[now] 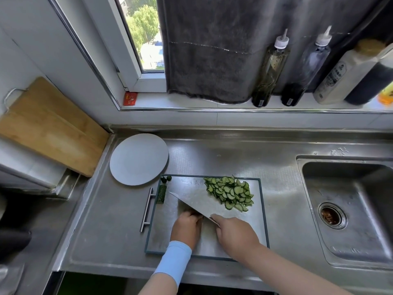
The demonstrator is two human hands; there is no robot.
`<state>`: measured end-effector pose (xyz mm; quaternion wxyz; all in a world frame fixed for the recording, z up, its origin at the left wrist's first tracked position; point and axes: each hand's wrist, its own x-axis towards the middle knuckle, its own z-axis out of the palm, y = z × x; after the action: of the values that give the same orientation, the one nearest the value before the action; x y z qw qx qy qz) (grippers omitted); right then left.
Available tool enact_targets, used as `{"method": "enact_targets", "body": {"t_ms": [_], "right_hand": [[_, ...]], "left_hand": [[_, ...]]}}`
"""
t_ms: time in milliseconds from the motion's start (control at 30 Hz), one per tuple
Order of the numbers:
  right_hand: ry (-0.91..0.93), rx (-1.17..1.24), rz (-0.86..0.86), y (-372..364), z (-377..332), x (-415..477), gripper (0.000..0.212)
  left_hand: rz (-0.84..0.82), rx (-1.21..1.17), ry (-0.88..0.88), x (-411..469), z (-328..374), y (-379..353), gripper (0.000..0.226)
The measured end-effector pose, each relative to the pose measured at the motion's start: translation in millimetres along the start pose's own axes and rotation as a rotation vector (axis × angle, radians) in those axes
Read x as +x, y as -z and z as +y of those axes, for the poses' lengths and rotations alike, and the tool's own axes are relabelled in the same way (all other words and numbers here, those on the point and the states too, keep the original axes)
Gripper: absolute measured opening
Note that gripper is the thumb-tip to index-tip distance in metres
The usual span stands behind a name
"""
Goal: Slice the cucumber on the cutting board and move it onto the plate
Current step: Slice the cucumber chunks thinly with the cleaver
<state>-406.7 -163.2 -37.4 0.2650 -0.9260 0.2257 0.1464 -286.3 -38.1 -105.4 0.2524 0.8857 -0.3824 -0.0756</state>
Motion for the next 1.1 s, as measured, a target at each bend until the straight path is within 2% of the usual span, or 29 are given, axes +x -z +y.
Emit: {"method": "enact_targets", "body": {"t_ms": [200,500,767,933,1100], "right_hand": [[0.004,0.012,0.022,-5.9,-0.1,-15.9,0.034],[-0.039,0.014,0.023,-5.7,6.5,-20.0,0.030],[-0.055,0.082,0.002,-3.2,4.7,-18.2,0.020],[-0.074,0.147,-0.055,3.2,7.1,-9.0,0.026],[-0.081,0.207,-0.090,1.6,3.5,6.2,0.032]], "left_hand": [[-0.017,0.029,-0.009,-1.4,2.1,2.9,0.026],[-0.066,0.036,0.076,1.3,3.9,4.2,0.010],[-0.094,0.034,0.082,4.0,5.2,5.7,0.015],[-0.076,-0.024,0.107,3.0,1.0,1.6,0.007],[-0.057,-0.069,0.082,2.7,0.7,-0.3,0.014]]}}
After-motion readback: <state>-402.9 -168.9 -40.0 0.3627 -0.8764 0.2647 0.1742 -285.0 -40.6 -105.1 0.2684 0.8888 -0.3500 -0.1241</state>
